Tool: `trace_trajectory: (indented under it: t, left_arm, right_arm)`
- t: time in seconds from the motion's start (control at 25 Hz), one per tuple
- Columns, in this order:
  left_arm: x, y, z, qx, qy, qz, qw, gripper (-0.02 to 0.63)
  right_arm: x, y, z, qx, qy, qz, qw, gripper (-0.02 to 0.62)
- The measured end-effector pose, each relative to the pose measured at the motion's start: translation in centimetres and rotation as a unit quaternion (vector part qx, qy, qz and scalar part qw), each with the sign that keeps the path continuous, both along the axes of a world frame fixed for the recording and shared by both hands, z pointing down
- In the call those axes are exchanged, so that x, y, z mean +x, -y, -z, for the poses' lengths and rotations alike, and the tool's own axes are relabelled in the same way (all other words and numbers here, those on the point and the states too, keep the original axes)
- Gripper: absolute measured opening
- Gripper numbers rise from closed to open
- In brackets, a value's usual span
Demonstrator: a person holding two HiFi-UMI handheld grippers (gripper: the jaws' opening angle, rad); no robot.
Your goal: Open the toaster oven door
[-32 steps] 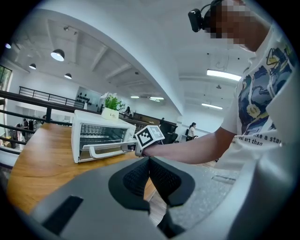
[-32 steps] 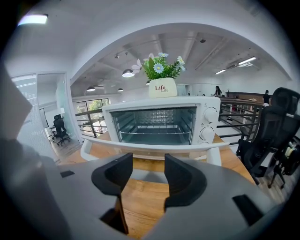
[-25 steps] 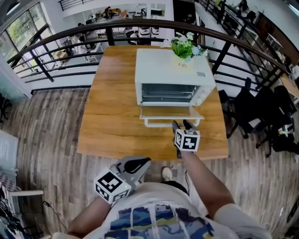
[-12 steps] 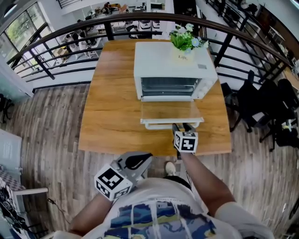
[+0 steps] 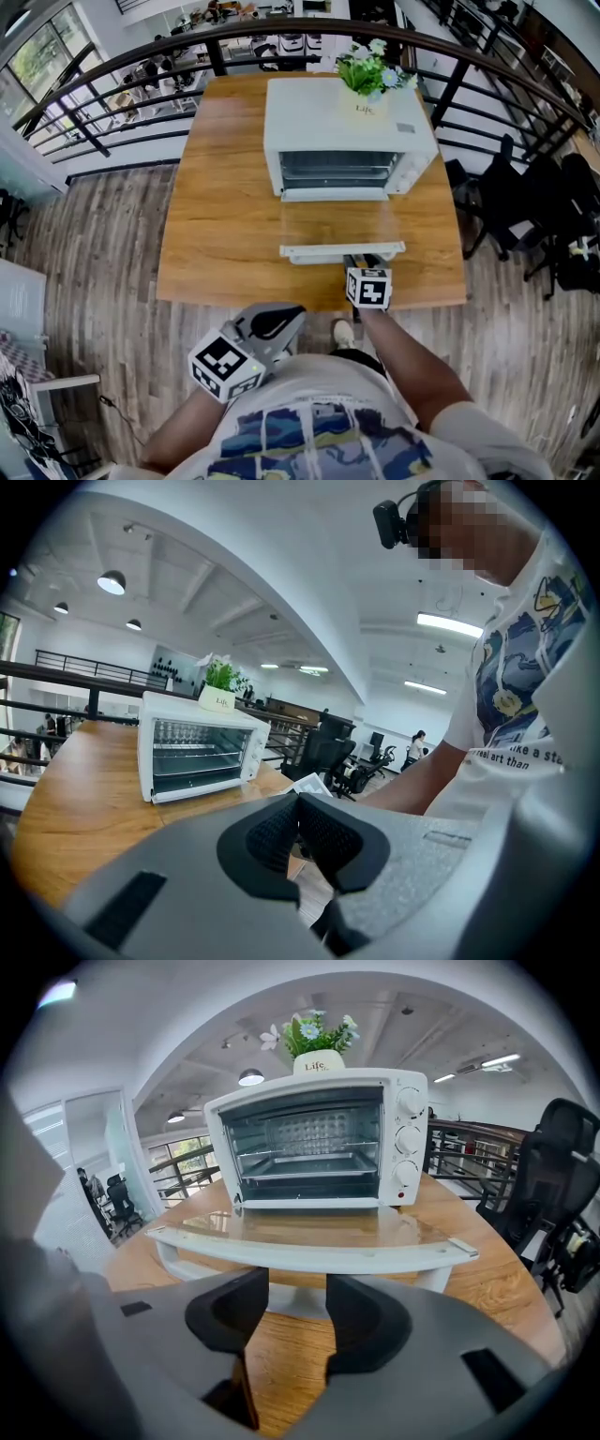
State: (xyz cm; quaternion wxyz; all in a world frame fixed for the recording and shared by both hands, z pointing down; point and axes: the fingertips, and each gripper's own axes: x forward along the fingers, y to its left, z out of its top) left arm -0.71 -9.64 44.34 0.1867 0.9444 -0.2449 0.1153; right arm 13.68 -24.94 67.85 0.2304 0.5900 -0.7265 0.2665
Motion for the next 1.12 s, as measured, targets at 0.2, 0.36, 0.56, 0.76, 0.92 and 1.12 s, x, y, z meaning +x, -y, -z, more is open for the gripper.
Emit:
trace_trajectory:
  t: [0.2, 0.36, 0.56, 0.76, 0.92, 1.12]
  left_arm:
    - [0.4, 0.3, -0.2, -0.005, 0.004, 0.000, 1.0000, 0.002]
    - [0.9, 0.5, -0.6, -0.008, 0.007, -0.002, 0.9999, 0.003]
    - [1.4, 0.6, -0.8, -0.014, 0.010, -0.005, 0.9999, 0.003]
    - [1.7, 0.9, -0.8, -0.015, 0.011, -0.008, 0.9998, 0.003]
    - [1.7, 1.0, -1.0, -0.016, 0.010, -0.009, 0.9998, 0.003]
    - [1.5, 1.1, -1.0, -0.021, 0.013, -0.009, 0.9997, 0.003]
  right_arm:
    - [0.0, -0.2, -0.7, -0.001, 0.006, -0.001, 1.000, 0.172]
    - [0.1, -0.4, -1.2, -0.001, 0.001, -0.003, 1.000, 0.172]
    - [0.1, -0.7, -1.2, 0.013, -0.005, 0.000, 1.000, 0.172]
    - [0.3, -1.0, -1.8, 0.019, -0.014, -0.001, 1.000, 0.170]
    - [0.4, -1.6, -2.6, 0.004, -0.011, -0.004, 1.000, 0.169]
    - [0.7, -1.8, -3.9, -0.019, -0.011, -0.001, 1.000, 0.155]
